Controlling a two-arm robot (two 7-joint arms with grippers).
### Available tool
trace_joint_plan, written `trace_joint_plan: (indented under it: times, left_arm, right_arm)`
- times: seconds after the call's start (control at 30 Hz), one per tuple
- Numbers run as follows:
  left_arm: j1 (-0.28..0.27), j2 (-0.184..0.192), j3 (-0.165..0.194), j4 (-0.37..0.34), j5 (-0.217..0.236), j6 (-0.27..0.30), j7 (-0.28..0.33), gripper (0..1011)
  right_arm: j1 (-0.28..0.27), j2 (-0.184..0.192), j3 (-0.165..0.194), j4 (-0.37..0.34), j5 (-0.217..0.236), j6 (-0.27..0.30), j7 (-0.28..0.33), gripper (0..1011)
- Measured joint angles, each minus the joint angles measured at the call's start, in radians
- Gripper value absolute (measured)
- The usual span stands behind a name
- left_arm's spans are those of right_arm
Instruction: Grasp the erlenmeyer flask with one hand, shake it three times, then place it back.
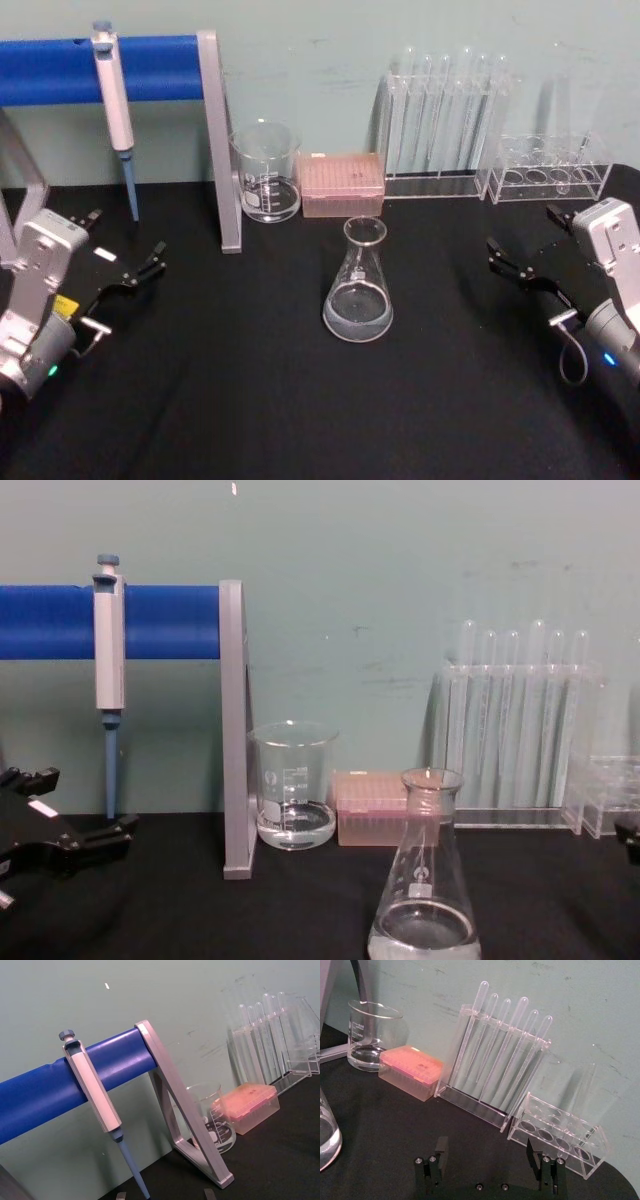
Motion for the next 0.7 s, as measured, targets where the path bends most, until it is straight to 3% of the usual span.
trace_joint_plan:
  times: [0.7]
  left_arm:
    - [0.0,0.0,0.0,0.0,0.0,0.0,0.0,1001]
  right_arm:
    - [0.0,0.0,0.0,0.0,0.0,0.0,0.0,1003]
